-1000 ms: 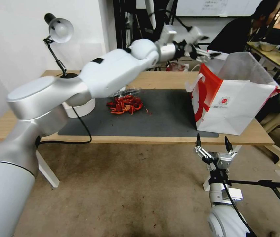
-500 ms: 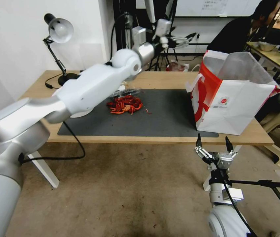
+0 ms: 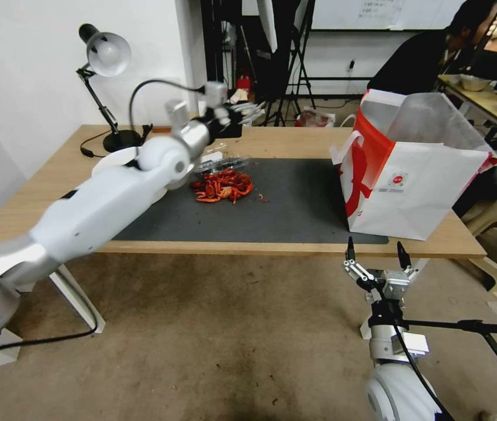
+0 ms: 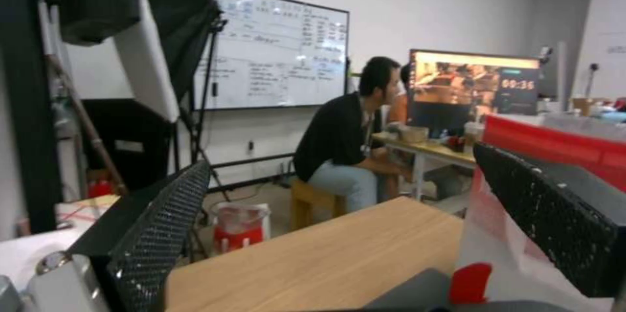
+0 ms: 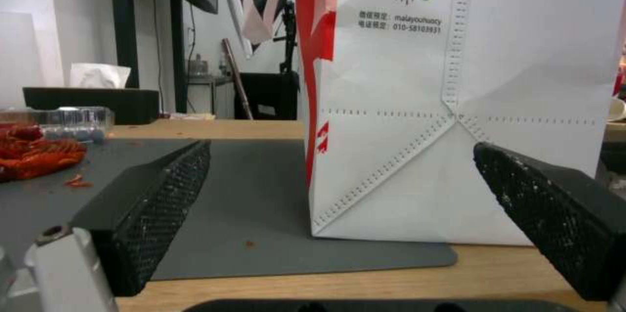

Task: Pick up the trash from the table and place it into the takeout bag.

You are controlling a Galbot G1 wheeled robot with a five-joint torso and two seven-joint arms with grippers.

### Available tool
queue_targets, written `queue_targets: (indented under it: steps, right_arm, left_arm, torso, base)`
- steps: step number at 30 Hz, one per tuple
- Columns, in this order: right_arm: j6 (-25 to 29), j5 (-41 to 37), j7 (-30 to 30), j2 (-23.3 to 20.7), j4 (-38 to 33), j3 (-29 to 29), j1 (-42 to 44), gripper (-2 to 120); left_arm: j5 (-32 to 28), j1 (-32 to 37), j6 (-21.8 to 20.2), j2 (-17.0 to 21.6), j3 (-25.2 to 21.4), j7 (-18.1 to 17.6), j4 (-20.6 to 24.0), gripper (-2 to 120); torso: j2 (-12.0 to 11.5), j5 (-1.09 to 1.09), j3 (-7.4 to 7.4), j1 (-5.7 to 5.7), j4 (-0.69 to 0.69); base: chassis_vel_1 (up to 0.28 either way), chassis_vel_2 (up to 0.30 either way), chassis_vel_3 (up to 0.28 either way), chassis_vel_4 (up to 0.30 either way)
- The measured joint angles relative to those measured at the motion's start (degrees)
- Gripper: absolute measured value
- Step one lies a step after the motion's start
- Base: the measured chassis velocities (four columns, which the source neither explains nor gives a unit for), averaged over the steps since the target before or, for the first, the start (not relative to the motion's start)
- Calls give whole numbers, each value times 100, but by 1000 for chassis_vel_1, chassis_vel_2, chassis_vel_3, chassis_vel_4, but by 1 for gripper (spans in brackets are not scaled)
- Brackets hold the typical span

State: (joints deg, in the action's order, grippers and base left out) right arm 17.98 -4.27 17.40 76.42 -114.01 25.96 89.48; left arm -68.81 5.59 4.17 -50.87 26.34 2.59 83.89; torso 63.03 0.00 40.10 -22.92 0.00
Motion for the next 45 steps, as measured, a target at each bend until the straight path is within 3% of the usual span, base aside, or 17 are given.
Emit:
queue_targets:
  steps: [5,12,18,25,33,45]
  right_arm:
    - [1,3,-2,-2,14,-2,5,100]
    - [9,12,-9,-5,41,-16,0,100]
    - [7,21,-17,-14,66,-66,-49,100]
    - [1,63,-40,12,93,-152,-77,100]
    - [12,94,-44,38,86,-152,-12,100]
    - [35,117,-44,68,59,-114,45,100]
  left_arm:
    - [200,416,10,205,-298,-45,211,100]
    - [621,1790,-23,511,-1488,-176,755,100]
    - [838,2560,-72,734,-2076,-186,1087,100]
    - [1320,3833,-11,955,-3103,-224,1585,100]
    - [1777,4536,148,878,-3533,-384,1910,100]
    - [2701,5473,338,404,-4150,-446,2228,100]
  torso:
    - [0,0,0,0,-1]
    - [0,-3,0,0,0]
    - [0,-2,0,0,0]
    - [0,0,0,1,-1]
    - [0,0,0,1,0]
    - [-1,0,0,0,0]
  base:
    - [0,0,0,0]
    - [0,0,0,0]
    - [0,0,0,0]
    - [0,0,0,0]
    - [0,0,0,0]
    - [0,0,0,0]
